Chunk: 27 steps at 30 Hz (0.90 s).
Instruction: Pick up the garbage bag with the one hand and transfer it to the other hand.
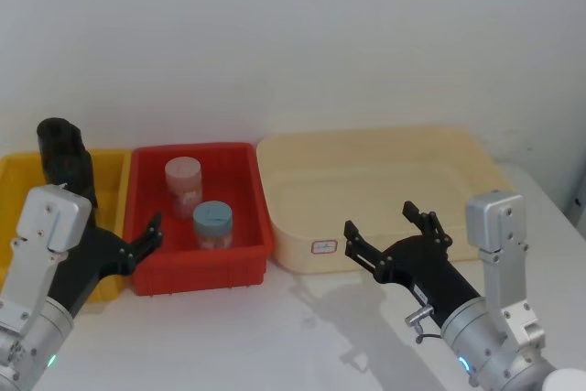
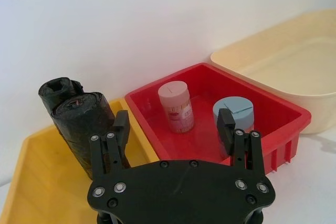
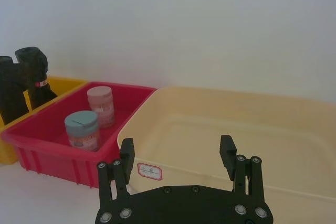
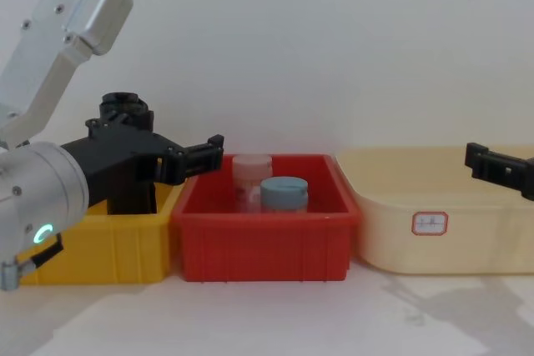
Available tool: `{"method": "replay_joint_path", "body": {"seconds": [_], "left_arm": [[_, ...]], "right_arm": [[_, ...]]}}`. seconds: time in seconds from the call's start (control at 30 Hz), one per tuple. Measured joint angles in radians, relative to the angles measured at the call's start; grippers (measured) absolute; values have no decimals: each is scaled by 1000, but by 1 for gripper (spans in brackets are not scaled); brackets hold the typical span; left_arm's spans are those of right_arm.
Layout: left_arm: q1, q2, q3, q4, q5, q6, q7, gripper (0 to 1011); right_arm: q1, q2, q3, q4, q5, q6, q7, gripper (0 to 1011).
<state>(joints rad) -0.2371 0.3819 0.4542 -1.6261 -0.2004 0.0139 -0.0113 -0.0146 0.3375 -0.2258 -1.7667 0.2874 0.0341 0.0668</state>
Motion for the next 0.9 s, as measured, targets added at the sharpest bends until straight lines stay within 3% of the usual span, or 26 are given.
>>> {"method": "replay_joint_path", "body": {"seconds": [0.4,0.77,0.9], "left_arm": [[40,16,-14,-43,-24,26,-18,1002],[135,62,-93,-131,-67,56,-5,1001],[146,73,-120,-148,-80,67,0,1002]], "right_arm": [[0,0,0,0,0,0,0,1000],[0,0,0,0,0,0,0,1001],[0,0,0,0,0,0,0,1000]]}}
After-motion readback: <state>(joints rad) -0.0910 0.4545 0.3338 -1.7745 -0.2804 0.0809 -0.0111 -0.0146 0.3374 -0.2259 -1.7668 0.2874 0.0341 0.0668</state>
